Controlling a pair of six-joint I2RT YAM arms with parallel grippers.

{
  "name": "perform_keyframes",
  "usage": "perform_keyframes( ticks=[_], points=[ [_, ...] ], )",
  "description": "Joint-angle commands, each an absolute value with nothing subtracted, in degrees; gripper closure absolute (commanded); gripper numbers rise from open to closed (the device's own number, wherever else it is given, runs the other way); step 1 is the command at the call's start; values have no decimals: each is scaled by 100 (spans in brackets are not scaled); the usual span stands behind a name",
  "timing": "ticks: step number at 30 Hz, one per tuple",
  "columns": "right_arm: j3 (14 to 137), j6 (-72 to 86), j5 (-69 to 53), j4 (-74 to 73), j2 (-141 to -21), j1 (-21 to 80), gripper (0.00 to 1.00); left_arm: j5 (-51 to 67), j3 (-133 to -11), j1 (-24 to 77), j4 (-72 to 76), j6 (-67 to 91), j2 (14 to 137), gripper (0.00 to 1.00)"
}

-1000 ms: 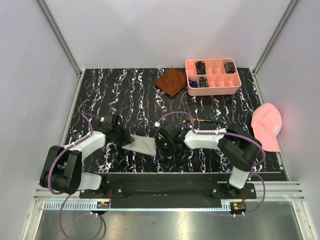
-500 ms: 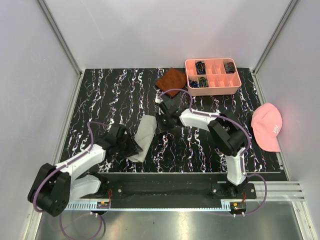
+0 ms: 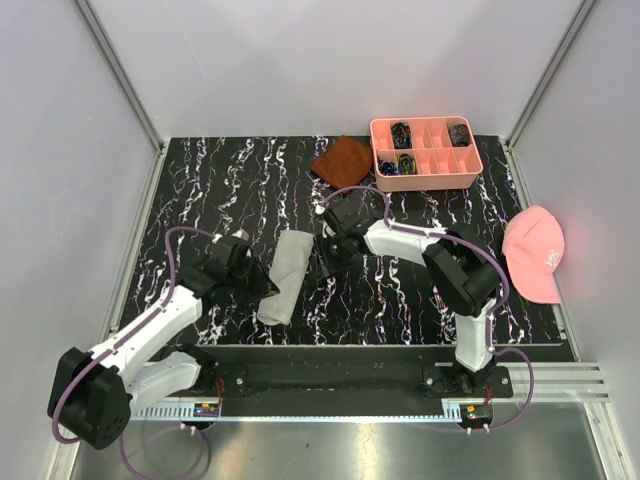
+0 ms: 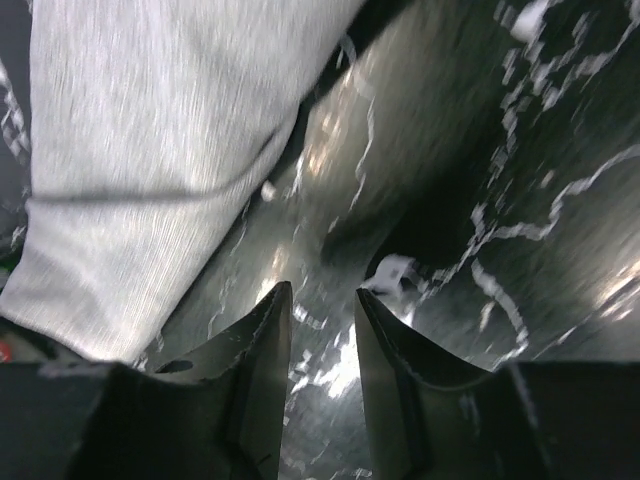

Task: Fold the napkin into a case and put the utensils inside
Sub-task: Rotate the smaller rectangle-folded napkin at the center of the board.

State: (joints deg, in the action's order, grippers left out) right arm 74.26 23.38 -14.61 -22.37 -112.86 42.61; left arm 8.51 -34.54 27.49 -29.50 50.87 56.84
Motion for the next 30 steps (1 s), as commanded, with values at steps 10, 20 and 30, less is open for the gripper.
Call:
perform_keyframes(
  ticks=[10,20,30],
  points=[
    [7619,3102,-2671,-1671,-10854,4447,62,510,-2199,2751,-2769,5089,5537,83],
    [8279,3076,-2813,-1450,-11803,4430,64,667,-1767,2812,-2462,5264,5239,85],
    [8350,2181,-1663,-2521,-11192,4079,49,590,-1916,3708,-1889,5678,5424,84]
  ],
)
